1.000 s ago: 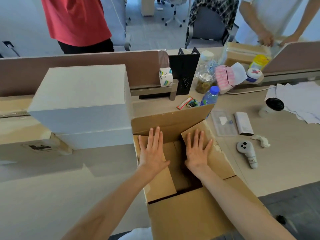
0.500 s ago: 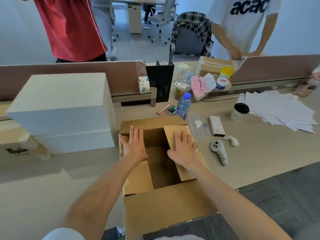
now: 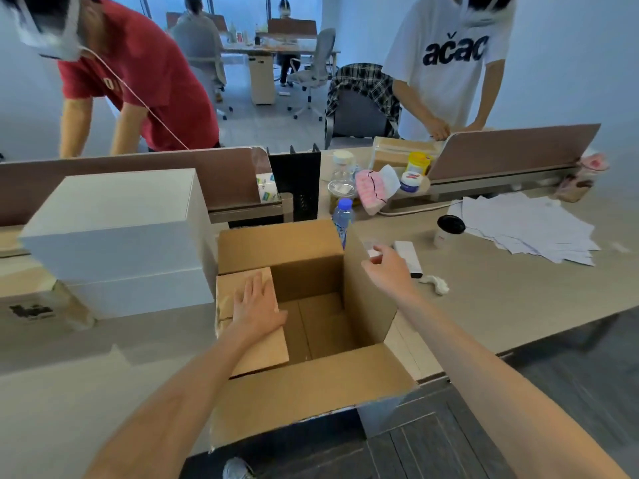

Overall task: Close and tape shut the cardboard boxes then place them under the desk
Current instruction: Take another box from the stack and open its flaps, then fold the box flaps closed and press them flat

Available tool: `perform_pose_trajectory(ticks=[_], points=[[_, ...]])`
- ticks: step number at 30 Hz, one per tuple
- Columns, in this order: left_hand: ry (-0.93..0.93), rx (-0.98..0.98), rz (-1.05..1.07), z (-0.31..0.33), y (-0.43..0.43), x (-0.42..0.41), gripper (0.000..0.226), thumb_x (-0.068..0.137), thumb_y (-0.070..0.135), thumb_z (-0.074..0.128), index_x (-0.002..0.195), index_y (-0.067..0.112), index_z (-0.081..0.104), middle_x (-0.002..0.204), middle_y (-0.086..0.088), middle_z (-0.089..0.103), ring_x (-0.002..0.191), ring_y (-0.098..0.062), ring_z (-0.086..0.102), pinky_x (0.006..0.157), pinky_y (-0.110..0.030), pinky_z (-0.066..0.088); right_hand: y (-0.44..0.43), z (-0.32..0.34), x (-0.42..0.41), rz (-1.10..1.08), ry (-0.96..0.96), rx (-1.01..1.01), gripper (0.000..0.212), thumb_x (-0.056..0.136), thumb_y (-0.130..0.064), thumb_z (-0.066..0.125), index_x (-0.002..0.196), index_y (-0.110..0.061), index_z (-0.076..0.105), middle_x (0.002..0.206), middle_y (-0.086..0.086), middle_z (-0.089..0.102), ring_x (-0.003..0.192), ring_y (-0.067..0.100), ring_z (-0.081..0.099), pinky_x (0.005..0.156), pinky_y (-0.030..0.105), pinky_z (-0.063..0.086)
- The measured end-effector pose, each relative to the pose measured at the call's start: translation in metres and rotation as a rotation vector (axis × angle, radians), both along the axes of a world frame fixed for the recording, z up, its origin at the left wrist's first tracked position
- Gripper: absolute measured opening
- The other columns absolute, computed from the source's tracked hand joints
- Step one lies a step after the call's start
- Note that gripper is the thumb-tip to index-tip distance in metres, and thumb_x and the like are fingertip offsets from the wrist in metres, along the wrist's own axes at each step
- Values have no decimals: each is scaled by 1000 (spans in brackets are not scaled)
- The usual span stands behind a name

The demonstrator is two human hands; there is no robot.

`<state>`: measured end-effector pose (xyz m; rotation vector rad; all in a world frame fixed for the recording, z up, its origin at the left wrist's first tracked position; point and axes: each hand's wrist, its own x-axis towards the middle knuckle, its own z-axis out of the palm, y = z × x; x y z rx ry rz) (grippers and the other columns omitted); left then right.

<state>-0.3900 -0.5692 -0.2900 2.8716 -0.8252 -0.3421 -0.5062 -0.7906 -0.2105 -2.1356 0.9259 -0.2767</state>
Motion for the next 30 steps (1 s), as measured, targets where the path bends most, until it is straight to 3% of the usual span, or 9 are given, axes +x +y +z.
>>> perform_pose_trajectory(ticks=[2,4,7,9,12,15,19,23,30], points=[[29,-106,10,21,2,-4,74,92,38,51,152,19,11,161,-6,-1,147,-31,4,116,-53,17,-3,2,-5,56,84,-239,41,93,-22,56,133,-14,47,116,7,61,106,27,59,87,42,53],[12,-168,19,40,7,-7,65,96,27,47,152,21,15,162,-3,-1,147,-30,10,113,-51,26,-5,1,-10,140,177,-490,51,90,-18,57,137,-13,38,120,12,58,106,32,59,81,43,52],[-118,-90,33,63,20,-7,56,96,21,48,149,21,27,162,-2,-2,148,-30,11,111,-47,35,-6,-4,-14,243,337,-772,77,86,-15,64,150,-9,20,141,18,42,129,36,43,98,48,44],[-184,62,58,74,32,-5,53,95,23,52,144,22,33,162,-4,-6,149,-30,3,115,-51,24,-3,-7,-16,301,506,-923,83,88,-18,64,153,-10,13,155,24,20,146,40,16,114,55,25],[-304,247,76,82,57,-3,56,95,31,52,146,26,32,162,-7,-1,149,-30,-4,113,-62,-8,3,-22,-19,382,597,-1053,77,89,-22,64,153,-12,22,161,24,1,148,44,-7,119,60,1],[-392,480,44,80,83,-1,48,98,33,45,145,27,37,161,-8,13,149,-30,-3,110,-62,-19,17,-39,-22,511,641,-998,66,92,-23,57,151,-16,29,162,20,10,148,44,-5,119,60,-4],[-214,594,-25,60,111,-1,40,98,34,40,137,29,49,146,-2,43,141,-24,28,117,-58,-5,40,-55,-18,527,764,-594,64,96,-18,47,154,-14,20,161,19,9,147,46,1,114,64,20],[-17,361,-75,40,133,-4,51,97,30,40,147,27,29,153,-2,31,131,-26,42,105,-45,40,57,-58,2,558,721,-515,64,97,-21,49,154,-15,19,162,17,5,148,43,7,112,55,34],[62,1,54,40,166,30,55,96,21,41,149,23,26,153,-2,31,133,-26,41,104,-42,41,115,-38,74,590,477,-648,58,99,-24,50,151,-16,25,159,16,20,145,37,23,111,51,38]])
